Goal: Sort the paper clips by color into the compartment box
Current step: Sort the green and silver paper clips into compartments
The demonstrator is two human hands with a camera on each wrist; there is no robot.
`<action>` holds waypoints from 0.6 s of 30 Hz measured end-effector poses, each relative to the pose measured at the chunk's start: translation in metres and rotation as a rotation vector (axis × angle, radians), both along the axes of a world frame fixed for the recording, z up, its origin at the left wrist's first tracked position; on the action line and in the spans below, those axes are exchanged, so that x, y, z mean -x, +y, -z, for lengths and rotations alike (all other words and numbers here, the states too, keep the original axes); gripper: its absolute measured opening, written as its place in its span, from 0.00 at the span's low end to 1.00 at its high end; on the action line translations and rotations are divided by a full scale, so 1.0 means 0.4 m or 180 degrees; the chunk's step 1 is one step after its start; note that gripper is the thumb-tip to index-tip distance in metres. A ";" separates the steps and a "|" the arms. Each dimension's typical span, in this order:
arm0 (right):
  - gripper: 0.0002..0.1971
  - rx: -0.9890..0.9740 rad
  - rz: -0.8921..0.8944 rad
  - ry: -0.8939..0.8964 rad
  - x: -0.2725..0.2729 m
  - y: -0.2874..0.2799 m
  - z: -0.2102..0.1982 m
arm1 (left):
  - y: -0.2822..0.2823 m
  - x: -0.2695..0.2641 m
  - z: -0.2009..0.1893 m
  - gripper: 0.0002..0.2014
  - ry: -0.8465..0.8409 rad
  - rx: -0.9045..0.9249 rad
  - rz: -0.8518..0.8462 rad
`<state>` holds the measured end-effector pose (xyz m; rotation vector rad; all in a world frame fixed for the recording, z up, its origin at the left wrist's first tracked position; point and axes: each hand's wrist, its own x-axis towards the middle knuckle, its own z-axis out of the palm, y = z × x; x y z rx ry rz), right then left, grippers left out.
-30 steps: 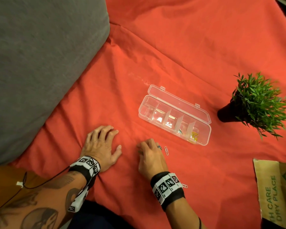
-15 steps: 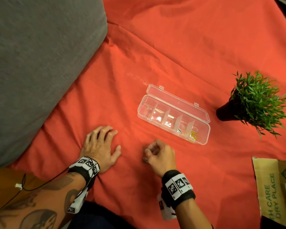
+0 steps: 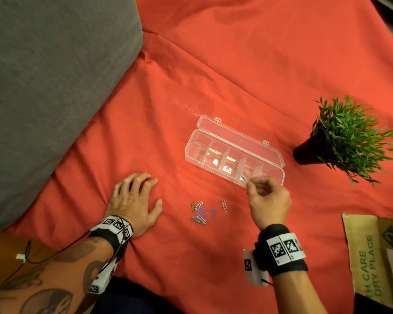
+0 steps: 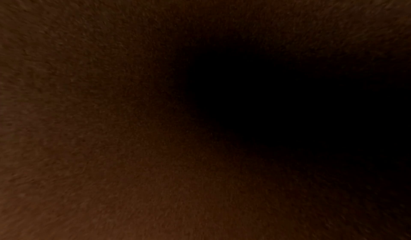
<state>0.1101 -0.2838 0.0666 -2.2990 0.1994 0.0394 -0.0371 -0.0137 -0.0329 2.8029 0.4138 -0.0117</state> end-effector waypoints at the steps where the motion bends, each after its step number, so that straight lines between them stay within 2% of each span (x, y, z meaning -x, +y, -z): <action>1: 0.05 0.0152 0.0015 -0.0069 -0.012 -0.004 -0.008 | 0.000 -0.001 -0.001 0.31 0.0004 -0.0004 -0.0002; 9: 0.10 0.1135 -0.0230 -0.0081 -0.040 0.004 0.002 | 0.001 0.001 0.000 0.31 0.0020 0.0007 -0.0008; 12: 0.10 0.0996 -0.0273 -0.0347 -0.033 0.002 0.002 | 0.001 0.002 0.000 0.31 0.0002 0.0006 0.0003; 15: 0.08 0.0725 -0.0321 -0.0913 -0.012 0.011 -0.003 | 0.000 0.000 -0.001 0.31 -0.0002 -0.0004 0.0004; 18: 0.08 0.0473 -0.0680 -0.1313 0.034 0.048 -0.007 | 0.000 0.000 -0.002 0.30 -0.0013 0.0033 -0.0010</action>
